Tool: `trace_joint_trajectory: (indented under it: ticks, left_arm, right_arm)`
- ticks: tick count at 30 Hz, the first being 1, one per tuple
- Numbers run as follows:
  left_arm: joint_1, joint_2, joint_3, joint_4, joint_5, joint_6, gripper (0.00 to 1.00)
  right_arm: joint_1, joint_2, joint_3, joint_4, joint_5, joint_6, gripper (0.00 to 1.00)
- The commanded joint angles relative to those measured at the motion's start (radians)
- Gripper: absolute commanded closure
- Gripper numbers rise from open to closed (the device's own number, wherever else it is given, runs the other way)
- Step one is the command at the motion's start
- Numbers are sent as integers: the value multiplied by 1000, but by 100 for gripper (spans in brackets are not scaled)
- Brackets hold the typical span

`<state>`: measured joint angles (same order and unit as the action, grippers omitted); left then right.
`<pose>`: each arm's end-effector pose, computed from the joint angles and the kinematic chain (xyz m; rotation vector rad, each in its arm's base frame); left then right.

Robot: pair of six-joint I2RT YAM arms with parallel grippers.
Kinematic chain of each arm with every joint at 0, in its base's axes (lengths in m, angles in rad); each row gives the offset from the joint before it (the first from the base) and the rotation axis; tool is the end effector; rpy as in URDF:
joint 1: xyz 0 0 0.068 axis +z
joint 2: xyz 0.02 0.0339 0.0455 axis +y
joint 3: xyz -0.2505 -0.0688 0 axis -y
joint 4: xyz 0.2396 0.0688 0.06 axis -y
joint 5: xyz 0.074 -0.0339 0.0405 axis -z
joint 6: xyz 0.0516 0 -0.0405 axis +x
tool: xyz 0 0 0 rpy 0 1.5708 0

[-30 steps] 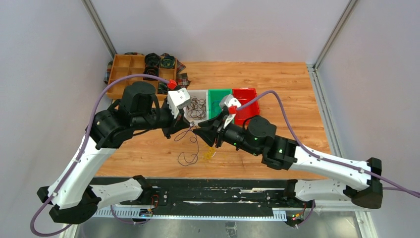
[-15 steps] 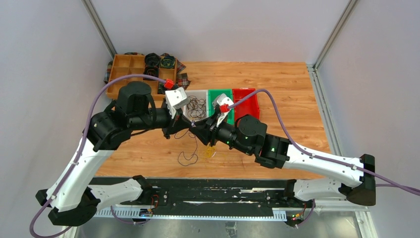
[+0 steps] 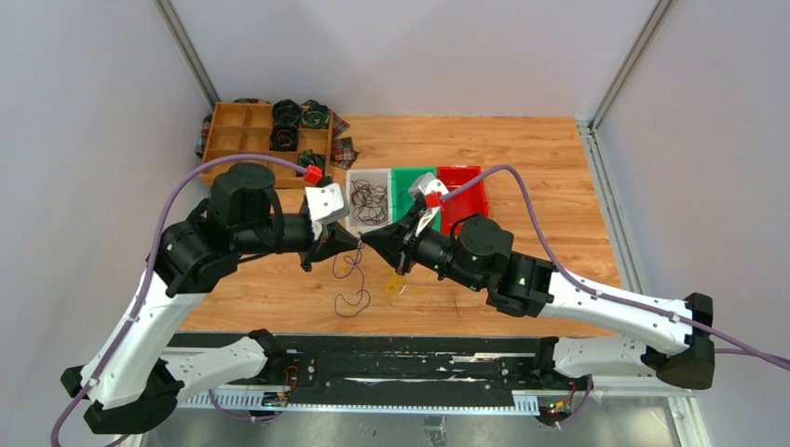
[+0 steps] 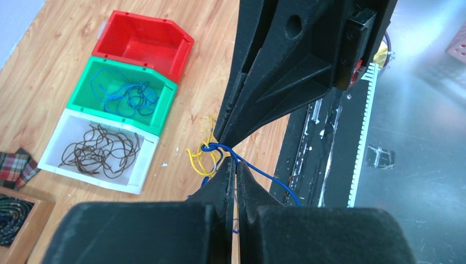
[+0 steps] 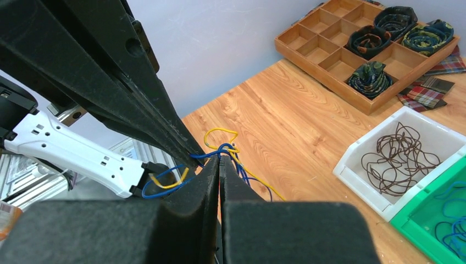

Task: Untangle the cables
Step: Untie the cable.

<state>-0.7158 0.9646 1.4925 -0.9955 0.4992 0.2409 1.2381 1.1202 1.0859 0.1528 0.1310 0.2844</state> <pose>0.1049 -0.1240 0.4381 1.2267 1.6687 -0.8031 0.0967 0.2593 0.4055 -0.6117 1.4343 1.1342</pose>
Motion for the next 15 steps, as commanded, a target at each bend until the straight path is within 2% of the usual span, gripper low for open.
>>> trace_joint_trajectory:
  ticks: [1, 6, 12, 15]
  left_arm:
    - [-4, -18, -10, -5, 48, 34, 100]
    - [-4, -12, -3, -1, -5, 23, 100]
    - [-4, -44, -45, 121, -221, -102, 99]
    - [0, -56, -65, 171, -228, -179, 100]
  right_arm:
    - [-14, -17, 10, 34, 6, 12, 99]
    - [-14, -31, -28, 72, -10, 17, 100]
    - [-14, -102, -171, 229, -23, 17, 100]
    - [-14, -132, -238, 312, -25, 19, 99]
